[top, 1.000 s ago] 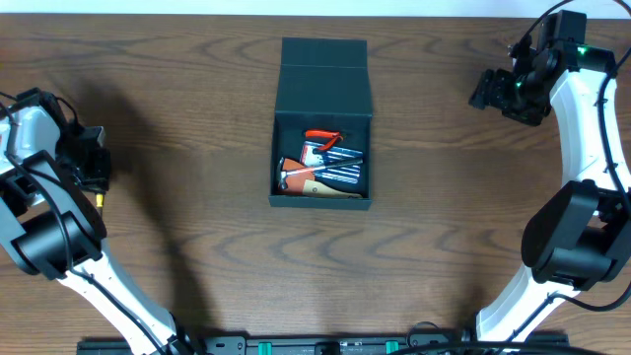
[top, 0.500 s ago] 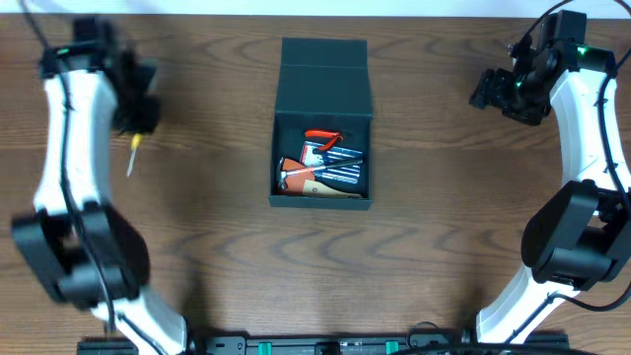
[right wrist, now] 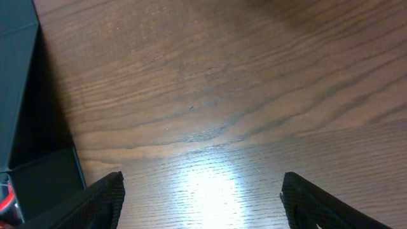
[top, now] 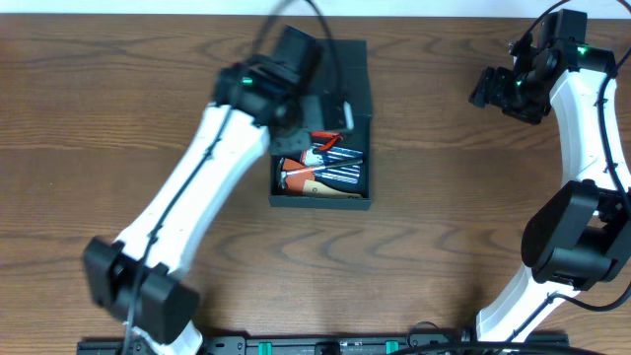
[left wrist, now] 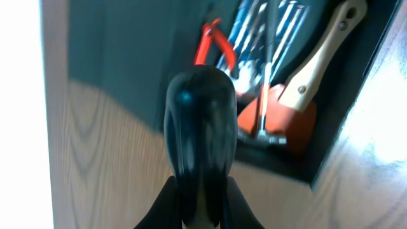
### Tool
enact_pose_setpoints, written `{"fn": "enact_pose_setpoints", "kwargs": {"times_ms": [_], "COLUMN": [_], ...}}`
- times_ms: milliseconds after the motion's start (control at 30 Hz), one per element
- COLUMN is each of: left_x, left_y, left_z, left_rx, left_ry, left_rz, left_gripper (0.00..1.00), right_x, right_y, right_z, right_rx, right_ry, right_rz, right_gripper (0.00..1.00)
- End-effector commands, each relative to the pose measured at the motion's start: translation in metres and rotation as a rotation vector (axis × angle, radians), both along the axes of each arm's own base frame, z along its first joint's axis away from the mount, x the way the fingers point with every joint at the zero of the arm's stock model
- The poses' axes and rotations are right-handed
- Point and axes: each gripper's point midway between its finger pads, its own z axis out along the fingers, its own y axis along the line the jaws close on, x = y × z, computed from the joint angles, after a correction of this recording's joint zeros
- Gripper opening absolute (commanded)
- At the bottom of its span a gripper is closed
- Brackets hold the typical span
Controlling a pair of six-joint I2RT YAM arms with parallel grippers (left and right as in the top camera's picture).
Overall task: Pack container
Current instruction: 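Carry the yellow screwdriver with left gripper into the box and release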
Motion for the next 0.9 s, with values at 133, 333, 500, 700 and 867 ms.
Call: {"fn": "enact_pose_setpoints", "kwargs": {"times_ms": [133, 333, 500, 700, 867], "left_x": [0.010, 0.030, 0.045, 0.049, 0.061], "left_y": [-0.021, -0.034, -0.044, -0.046, -0.027], "left_z": [-0.069, -0.101, -0.108, -0.109, -0.087], "left_rx": [0.098, 0.096, 0.071, 0.063, 0.076], "left_ry": [0.085, 0.076, 0.030, 0.016, -0.056], "left_rz": [-0.127, -0.136, -0.135, -0.132, 0.107], "left_gripper": [0.06, 0.12, 0.25, 0.38, 0.39], "right_x": [0.000, 0.000, 0.000, 0.000, 0.000], "right_y": [0.006, 0.008, 0.008, 0.008, 0.008], "right_z": [-0.002, -0.002, -0.002, -0.002, -0.002], "right_rx": [0.020, 0.032, 0.032, 0.032, 0.033], "right_ry": [0.007, 0.005, 0.005, 0.005, 0.005], "right_rz": [-0.002, 0.001, 0.001, 0.001, 0.001], "right_gripper": [0.80, 0.81, 0.81, 0.80, 0.82]}}
